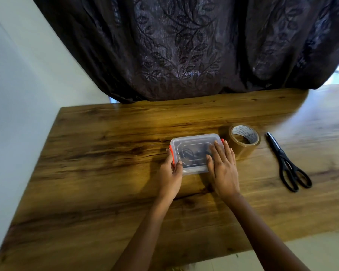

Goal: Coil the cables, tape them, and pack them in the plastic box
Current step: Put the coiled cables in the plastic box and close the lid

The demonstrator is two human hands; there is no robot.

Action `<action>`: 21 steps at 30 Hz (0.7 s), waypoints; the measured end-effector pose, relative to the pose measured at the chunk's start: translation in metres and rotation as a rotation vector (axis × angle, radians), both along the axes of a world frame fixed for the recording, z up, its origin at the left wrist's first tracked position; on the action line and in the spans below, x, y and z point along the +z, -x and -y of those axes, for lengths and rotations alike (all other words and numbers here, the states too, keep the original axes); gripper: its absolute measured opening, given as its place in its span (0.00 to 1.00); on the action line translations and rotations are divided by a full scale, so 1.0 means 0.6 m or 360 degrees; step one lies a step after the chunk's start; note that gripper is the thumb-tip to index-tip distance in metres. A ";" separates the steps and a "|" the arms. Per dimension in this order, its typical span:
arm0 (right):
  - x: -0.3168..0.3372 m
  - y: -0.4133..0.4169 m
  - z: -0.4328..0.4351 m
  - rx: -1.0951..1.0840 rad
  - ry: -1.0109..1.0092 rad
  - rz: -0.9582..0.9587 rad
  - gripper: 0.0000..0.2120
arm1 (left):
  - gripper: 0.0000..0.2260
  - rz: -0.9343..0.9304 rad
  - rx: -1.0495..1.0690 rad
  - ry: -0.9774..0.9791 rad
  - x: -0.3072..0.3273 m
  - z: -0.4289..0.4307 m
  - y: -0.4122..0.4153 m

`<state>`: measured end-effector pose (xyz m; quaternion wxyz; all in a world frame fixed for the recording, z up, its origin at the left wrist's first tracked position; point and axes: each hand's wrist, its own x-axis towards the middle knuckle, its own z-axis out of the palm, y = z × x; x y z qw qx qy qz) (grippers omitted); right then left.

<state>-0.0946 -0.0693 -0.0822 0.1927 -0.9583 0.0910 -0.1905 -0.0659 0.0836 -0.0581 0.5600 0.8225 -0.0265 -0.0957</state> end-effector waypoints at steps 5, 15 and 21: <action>0.015 0.005 -0.001 -0.0081 -0.0415 -0.0025 0.32 | 0.25 -0.0096 -0.0001 0.0035 0.015 -0.001 0.007; 0.058 0.027 0.017 -0.0185 -0.1574 0.0171 0.24 | 0.24 -0.0013 -0.0015 0.0216 0.056 -0.004 0.032; 0.108 0.054 0.067 -0.0175 -0.1744 0.0332 0.26 | 0.24 0.0100 -0.0094 0.0300 0.104 0.036 0.047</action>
